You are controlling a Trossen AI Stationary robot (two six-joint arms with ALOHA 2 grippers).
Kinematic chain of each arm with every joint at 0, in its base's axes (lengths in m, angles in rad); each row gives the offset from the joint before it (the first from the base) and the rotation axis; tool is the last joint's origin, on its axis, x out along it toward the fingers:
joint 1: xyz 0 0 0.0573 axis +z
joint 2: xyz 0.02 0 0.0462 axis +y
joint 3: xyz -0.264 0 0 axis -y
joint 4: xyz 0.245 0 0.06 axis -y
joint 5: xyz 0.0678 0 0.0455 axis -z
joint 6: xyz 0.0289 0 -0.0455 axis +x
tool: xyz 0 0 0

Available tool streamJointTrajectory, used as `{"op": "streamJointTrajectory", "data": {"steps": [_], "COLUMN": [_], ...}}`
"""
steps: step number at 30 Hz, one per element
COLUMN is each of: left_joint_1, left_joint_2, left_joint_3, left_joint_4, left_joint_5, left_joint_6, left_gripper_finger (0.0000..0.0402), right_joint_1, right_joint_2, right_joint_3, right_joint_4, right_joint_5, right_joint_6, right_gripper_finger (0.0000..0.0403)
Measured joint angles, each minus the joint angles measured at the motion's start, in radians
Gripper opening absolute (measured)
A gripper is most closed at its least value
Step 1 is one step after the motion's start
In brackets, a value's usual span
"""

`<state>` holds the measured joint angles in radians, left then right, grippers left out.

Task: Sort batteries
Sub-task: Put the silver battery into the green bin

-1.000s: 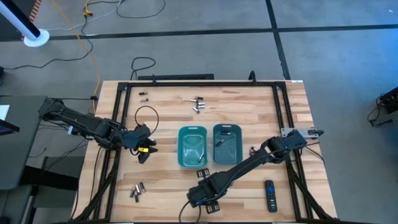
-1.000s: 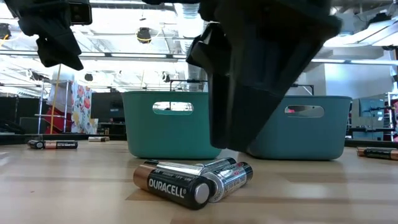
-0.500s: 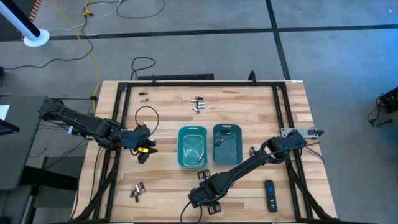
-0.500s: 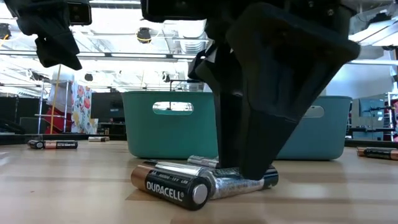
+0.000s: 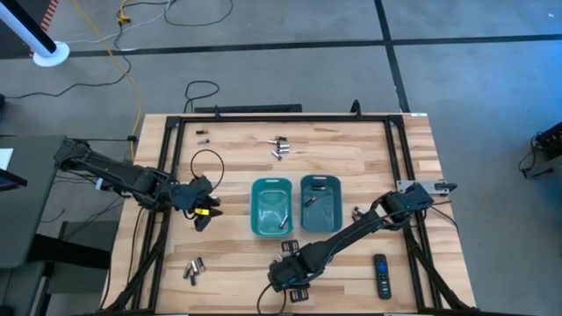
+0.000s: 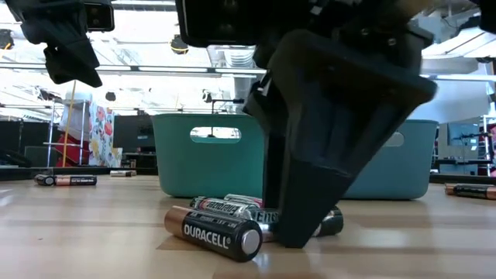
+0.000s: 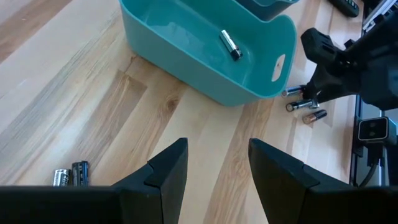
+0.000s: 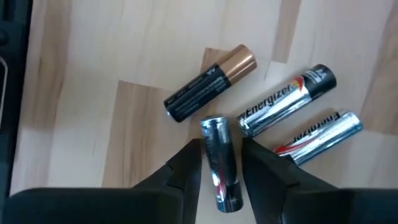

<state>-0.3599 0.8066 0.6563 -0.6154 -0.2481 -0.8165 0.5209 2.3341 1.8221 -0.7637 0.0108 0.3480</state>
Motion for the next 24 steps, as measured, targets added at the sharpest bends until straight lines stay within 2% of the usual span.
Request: {"op": "streamJointTrajectory", "data": {"steps": [6,8,17,24], "left_joint_1": [0.0,0.0,0.0,0.0], "left_joint_2": [0.0,0.0,0.0,0.0], "left_joint_3": [0.0,0.0,0.0,0.0], "left_joint_4": [0.0,0.0,0.0,0.0], "left_joint_5": [0.0,0.0,0.0,0.0], "left_joint_6": [0.003,0.003,0.004,0.003], "left_gripper_finger": [0.0166,0.0166,0.0166,0.0166], "right_joint_1": [0.009,0.007,0.011,0.0], "right_joint_2": [0.0,0.002,0.011,0.01], "right_joint_3": [0.012,0.037,0.251,0.462], "right_joint_4": [-0.013,-0.038,-0.212,-0.486], "right_joint_5": [-0.001,-0.005,0.04,0.175], "right_joint_6": [0.047,0.073,0.082,0.06], "right_gripper_finger": [0.0031,0.0014,0.0015,0.0014]}}
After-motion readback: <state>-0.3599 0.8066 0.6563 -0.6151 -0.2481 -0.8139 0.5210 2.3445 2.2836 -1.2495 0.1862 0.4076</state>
